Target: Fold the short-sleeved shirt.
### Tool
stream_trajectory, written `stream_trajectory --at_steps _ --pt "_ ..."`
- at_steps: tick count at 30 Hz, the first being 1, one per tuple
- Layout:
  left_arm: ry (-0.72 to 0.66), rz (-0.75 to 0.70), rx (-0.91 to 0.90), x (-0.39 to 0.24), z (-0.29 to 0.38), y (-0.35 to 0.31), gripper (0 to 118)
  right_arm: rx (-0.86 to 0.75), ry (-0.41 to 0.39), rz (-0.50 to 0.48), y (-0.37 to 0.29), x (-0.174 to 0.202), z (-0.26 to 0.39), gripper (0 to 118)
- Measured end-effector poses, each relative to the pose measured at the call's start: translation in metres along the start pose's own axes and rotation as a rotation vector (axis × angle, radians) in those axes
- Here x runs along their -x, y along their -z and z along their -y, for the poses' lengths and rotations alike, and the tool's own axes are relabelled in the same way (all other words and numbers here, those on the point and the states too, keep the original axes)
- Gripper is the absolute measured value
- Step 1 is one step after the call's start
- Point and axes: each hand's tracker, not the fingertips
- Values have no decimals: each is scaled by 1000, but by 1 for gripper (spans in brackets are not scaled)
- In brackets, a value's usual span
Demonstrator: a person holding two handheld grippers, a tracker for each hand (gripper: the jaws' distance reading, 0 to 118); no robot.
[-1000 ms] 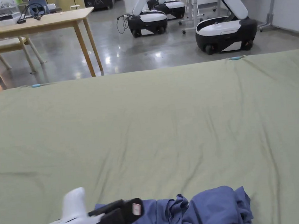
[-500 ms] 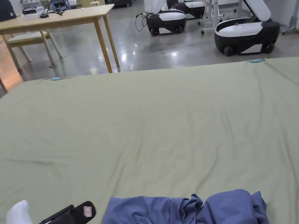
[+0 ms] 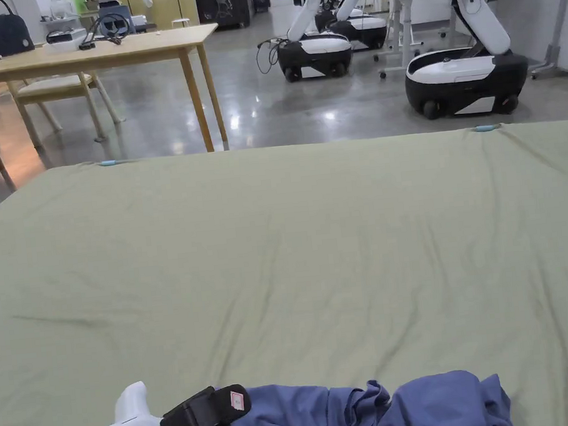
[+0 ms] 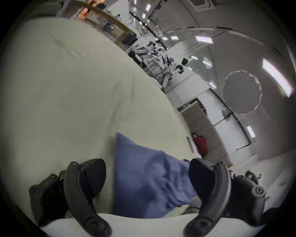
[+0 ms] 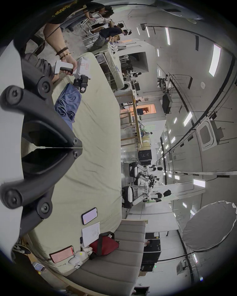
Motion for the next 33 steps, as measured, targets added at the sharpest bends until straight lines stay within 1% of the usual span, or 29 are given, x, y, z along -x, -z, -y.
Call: stream_trajectory --at_steps 1,2,4,5,6,7,8,9,10,14,16,18,19,21,25,26,29,31,33 --pt "-20 23 38 -1 4 7 107 0 -1 0 1 0 0 2" --pt "-4 14 52 -4 8 12 107 0 -2 -3 2 1 0 2" --pt "93 -40 38 -12 12 17 106 0 -3 -9 2 1 -1 2" --pt "97 -42 35 -14 12 17 105 -1 -3 -9 2 -2 0 2" --pt "85 -47 33 -15 12 16 99 -1 -5 -9 1 -4 1 2" --pt "76 -69 22 -16 11 13 71 0 -6 -9 1 -5 0 2" --pt "74 -109 -2 -16 12 11 28 -3 -8 -2 1 -5 0 2" --pt "116 -172 -11 -16 13 11 13 -5 -9 5 1 -5 0 2" --pt "153 -167 1 -17 15 10 13 -6 -12 13 1 -6 0 2" --pt "131 -145 -12 -22 16 5 13 -9 -19 45 2 -7 -1 2" --pt "106 -128 -27 -16 10 -1 13 -11 -15 48 1 -9 -2 2" --pt "26 -87 -47 -9 0 -18 13 -13 -14 45 0 -10 -2 2" --pt "48 -96 -66 -10 -4 -30 13 -12 -15 45 0 -10 -3 2" --pt "107 -200 -117 -4 -17 -61 13 -8 -25 45 0 -10 -3 2" --pt "27 -316 -198 24 -35 -114 13 2 -26 42 5 -7 2 2" --pt "50 -344 -210 26 -36 -120 13 3 -22 35 6 -7 3 2" --pt "61 -326 -182 12 -35 -123 13 9 -8 27 10 -7 5 2" --pt "106 -281 -188 -16 -34 -117 13 17 -5 29 11 -8 5 2" --pt "87 -198 -202 -44 -33 -107 13 23 -6 29 11 -8 6 2"
